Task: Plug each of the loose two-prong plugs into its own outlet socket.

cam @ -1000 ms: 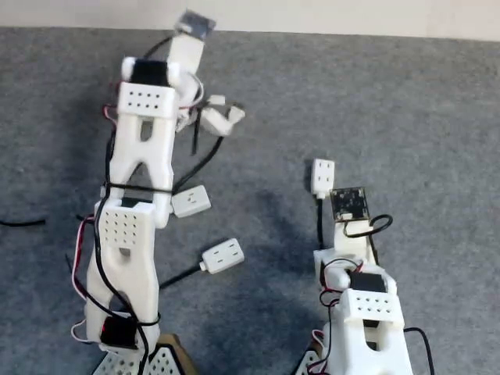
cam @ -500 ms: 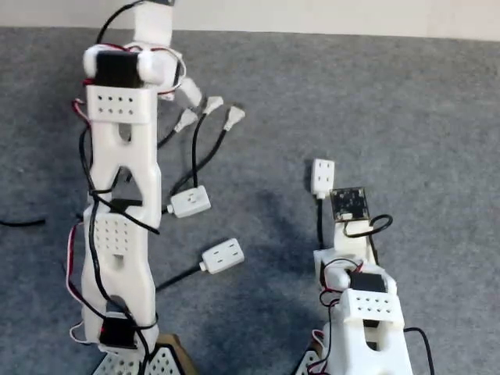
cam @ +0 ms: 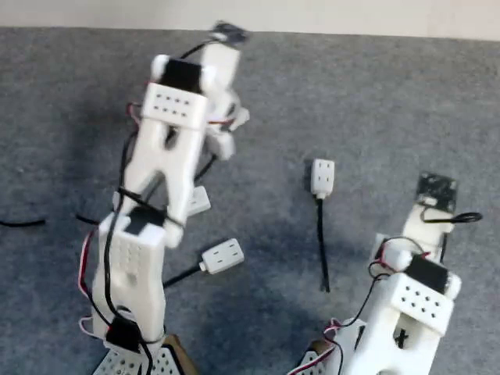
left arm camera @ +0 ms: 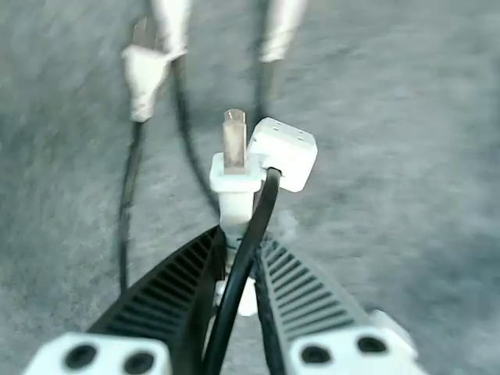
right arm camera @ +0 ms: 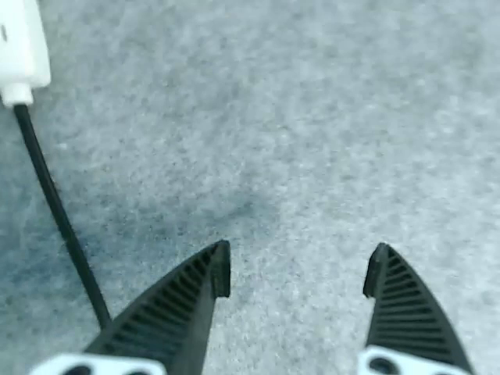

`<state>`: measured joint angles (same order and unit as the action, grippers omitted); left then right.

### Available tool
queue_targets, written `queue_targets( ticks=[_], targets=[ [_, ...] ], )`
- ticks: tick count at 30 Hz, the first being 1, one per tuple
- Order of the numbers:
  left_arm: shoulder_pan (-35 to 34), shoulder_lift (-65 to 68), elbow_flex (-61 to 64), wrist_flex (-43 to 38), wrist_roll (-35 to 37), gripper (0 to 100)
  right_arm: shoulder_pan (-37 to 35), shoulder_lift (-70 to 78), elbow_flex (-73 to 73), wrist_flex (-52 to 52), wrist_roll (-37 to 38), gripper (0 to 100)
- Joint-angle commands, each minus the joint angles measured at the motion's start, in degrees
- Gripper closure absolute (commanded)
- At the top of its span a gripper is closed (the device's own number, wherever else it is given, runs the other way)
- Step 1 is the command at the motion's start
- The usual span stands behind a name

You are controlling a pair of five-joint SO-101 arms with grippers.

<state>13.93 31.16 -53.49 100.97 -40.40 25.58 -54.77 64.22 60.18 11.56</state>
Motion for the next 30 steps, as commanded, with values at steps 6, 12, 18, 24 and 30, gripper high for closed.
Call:
queue_targets(
  ticks=[6, 12, 18, 24, 30],
  targets=[
    [12.9, -6.8, 1.3, 0.0, -0.7, 100, -1.6, -1.0, 5.3, -6.5, 0.6, 72.8],
    [12.1, 5.1, 8.9, 0.3, -0.7, 100, -1.9, -1.0, 6.1, -7.2, 0.6, 72.8],
    [11.7, 5.8, 9.5, -0.1, -0.7, 94, -5.2, -0.7, 6.4, -7.2, 2.5, 72.8],
    [9.5, 3.8, 5.8, 0.3, -0.9, 77, -5.7, -0.7, 6.6, -7.2, 3.6, 72.8],
    [10.0, 0.3, 5.8, -0.2, -0.9, 78, -5.7, -0.7, 6.7, -7.3, 3.7, 72.8]
  ],
)
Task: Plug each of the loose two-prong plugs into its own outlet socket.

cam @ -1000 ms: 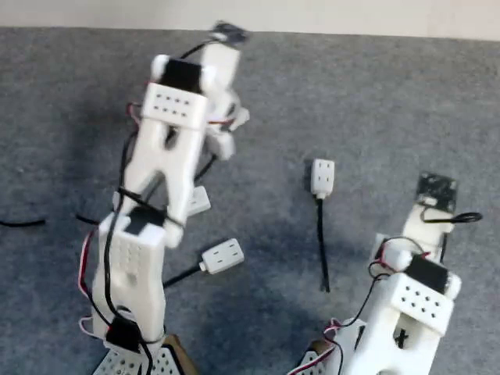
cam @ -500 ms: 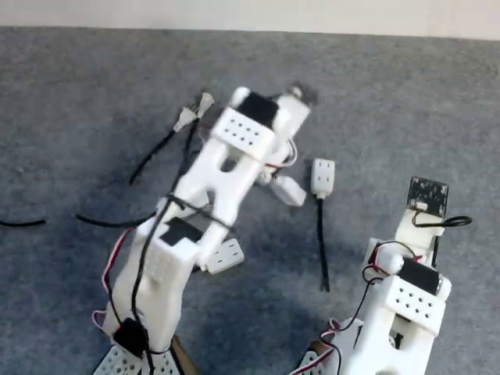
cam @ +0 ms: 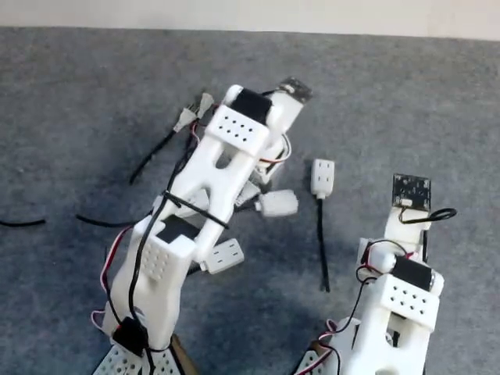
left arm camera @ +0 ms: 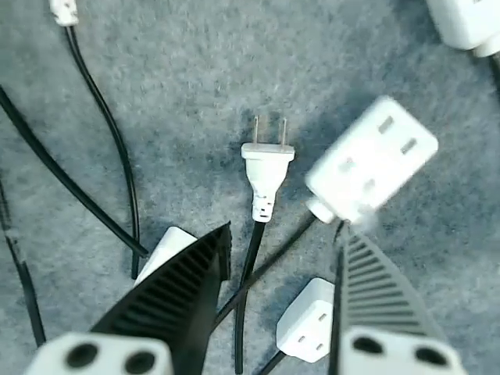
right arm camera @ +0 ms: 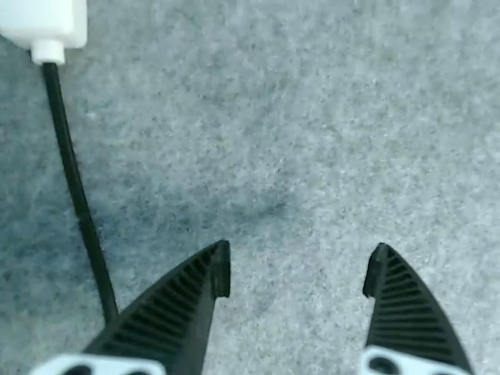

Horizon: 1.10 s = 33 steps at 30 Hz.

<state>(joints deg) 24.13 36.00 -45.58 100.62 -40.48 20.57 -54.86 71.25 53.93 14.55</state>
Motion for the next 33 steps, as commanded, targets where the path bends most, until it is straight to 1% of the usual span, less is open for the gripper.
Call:
queue_targets(
  ticks=[1, 4, 6, 10, 13, 15, 18, 25, 27, 28, 30, 32, 33],
  targets=[
    [-0.2, -4.8, -1.8, 0.3, -0.8, 79, -0.7, -0.6, -0.3, -1.0, 0.8, 72.8],
    [-0.6, -2.9, -1.2, 0.6, -0.8, 80, -0.6, -0.6, -0.2, -1.0, 0.9, 72.8],
    [-0.1, -1.5, 0.0, 0.6, -0.6, 80, 0.7, -0.6, -0.2, -1.0, 2.2, 72.8],
    [4.3, 0.2, 2.9, 0.6, -0.6, 80, 5.0, -0.5, -0.3, -2.8, 2.9, 72.8],
    [7.9, 0.5, 3.6, 0.6, -0.8, 80, 5.6, -0.5, -0.3, -3.0, 2.9, 72.8],
    [9.0, 0.7, 3.6, 0.5, -0.9, 80, 5.6, -0.5, -0.3, -3.0, 2.9, 72.8],
    [9.5, 2.9, 4.9, -0.7, -0.9, 80, 5.3, -0.5, -0.3, -3.0, 2.9, 72.8],
    [9.5, 13.3, 6.4, -5.5, -0.8, 80, 5.2, -0.5, -0.2, -3.0, 3.2, 72.8],
    [9.5, 13.9, 5.8, -5.6, -0.8, 83, 5.2, -0.5, -0.2, -3.0, 3.2, 72.8],
    [9.4, 13.8, 4.8, -5.3, -0.8, 87, 5.2, -0.5, -0.2, -3.0, 3.2, 72.8],
    [9.1, 13.3, 2.2, -5.0, -0.8, 99, 5.2, -0.5, -0.2, -3.0, 3.2, 72.8],
    [8.4, 12.5, -0.3, -3.1, -0.9, 98, 4.4, -0.5, -0.2, -3.0, 3.2, 72.8],
    [8.0, 11.9, -1.5, -1.6, -1.0, 100, 3.8, -0.5, -0.1, -2.9, 3.2, 72.8]
  ],
)
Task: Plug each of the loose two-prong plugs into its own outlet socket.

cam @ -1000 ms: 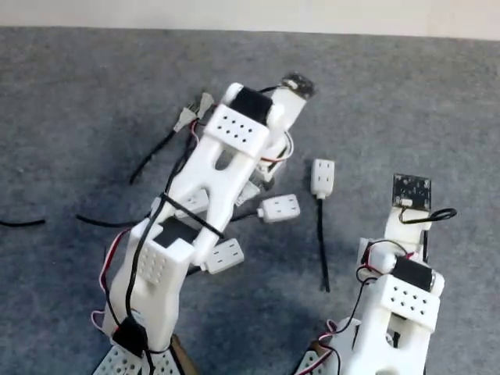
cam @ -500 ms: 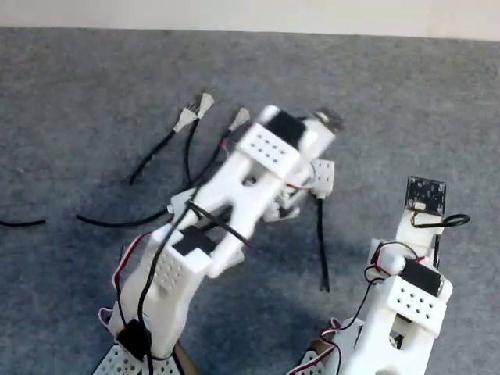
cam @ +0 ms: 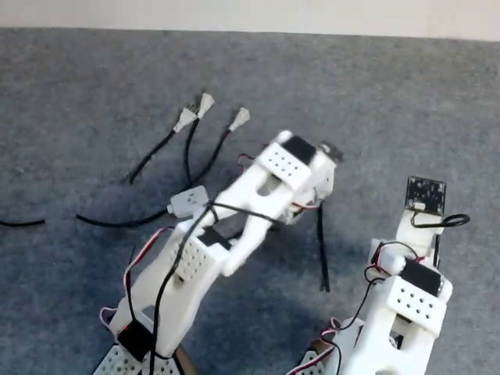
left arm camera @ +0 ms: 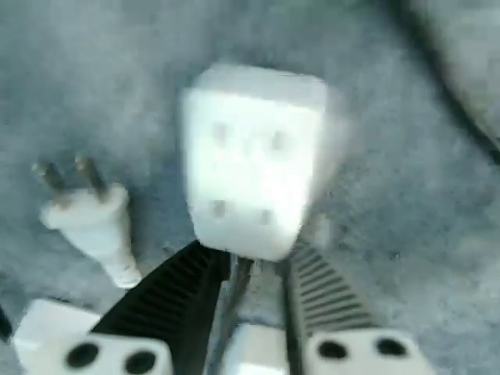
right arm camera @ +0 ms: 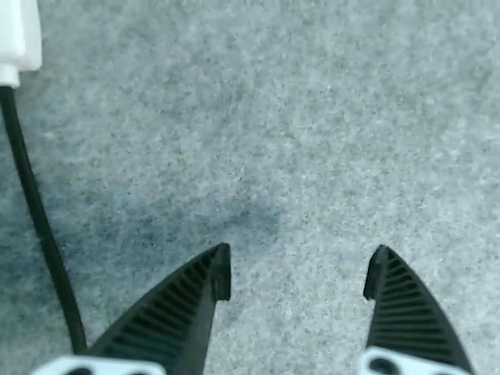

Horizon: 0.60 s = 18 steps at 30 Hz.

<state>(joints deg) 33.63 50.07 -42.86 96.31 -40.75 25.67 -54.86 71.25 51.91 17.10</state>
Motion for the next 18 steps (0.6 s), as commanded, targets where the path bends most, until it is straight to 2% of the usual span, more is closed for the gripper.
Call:
queue_targets(
  ticks=[1, 7, 12, 18],
  targets=[
    [-1.7, -2.8, -5.8, 3.6, -0.7, 100, -1.6, -0.4, -0.1, -0.9, 0.6, 72.8],
    [-11.4, -9.2, -13.4, 4.1, -1.0, 100, -1.8, -0.4, 0.1, -0.8, 0.6, 72.8],
    [-25.0, -11.3, -18.1, 4.1, -7.3, 100, -1.9, -0.4, 1.3, -0.9, 0.6, 72.8],
    [-39.6, -11.1, -18.3, 4.1, -10.0, 99, -3.3, -0.4, 1.5, -0.9, 0.5, 72.8]
  ],
)
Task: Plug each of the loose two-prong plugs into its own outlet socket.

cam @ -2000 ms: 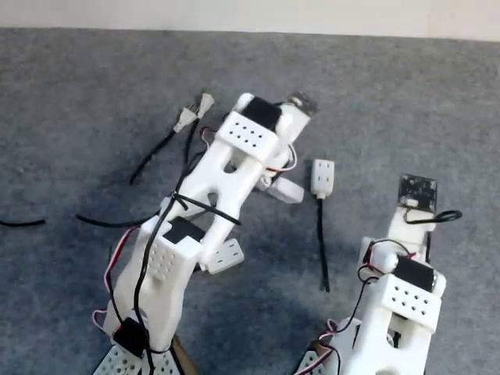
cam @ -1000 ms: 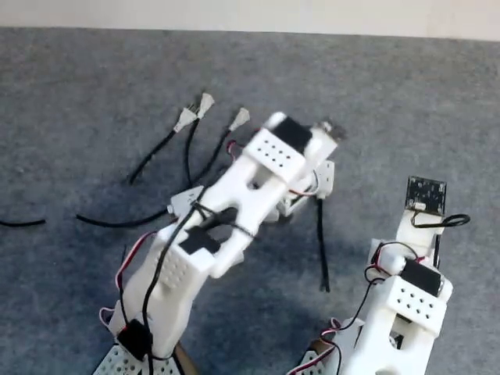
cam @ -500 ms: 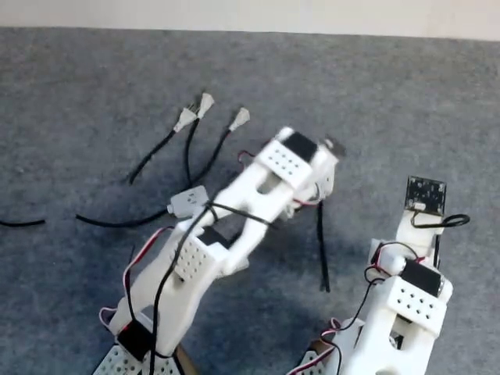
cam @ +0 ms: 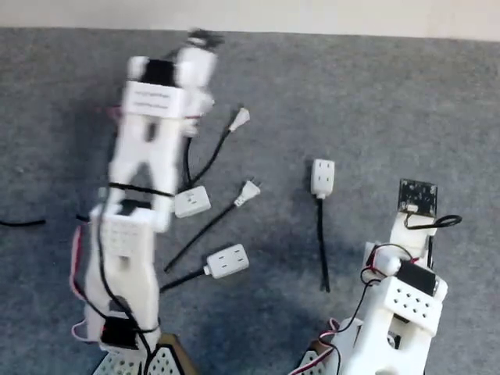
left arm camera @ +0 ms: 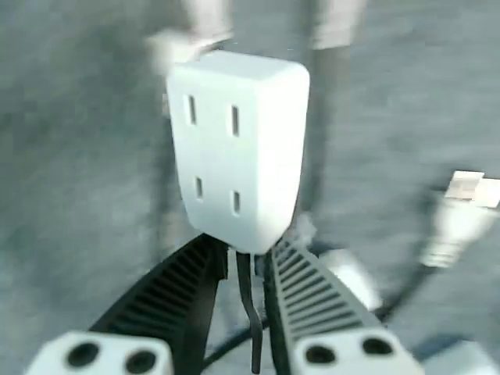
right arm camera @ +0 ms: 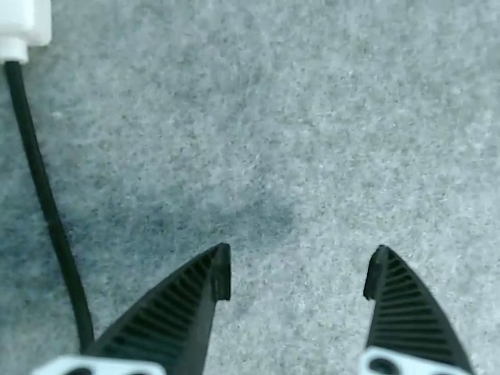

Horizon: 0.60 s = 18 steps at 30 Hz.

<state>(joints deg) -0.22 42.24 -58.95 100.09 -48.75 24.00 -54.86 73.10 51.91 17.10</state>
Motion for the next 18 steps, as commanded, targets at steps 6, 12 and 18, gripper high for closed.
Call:
queue_targets(
  ticks=[6, 12, 18],
  targets=[
    [-13.8, -3.3, -1.4, 0.3, -2.8, 98, -4.2, -0.4, -0.2, -0.9, 0.4, 72.8],
    [-12.4, -3.1, 3.3, 0.4, -2.7, 83, -4.3, -0.4, -0.2, -0.9, 0.4, 72.8],
    [-9.1, -3.4, 3.7, 0.0, 5.4, 78, -4.3, -0.4, -0.1, -0.9, 0.4, 72.8]
  ],
)
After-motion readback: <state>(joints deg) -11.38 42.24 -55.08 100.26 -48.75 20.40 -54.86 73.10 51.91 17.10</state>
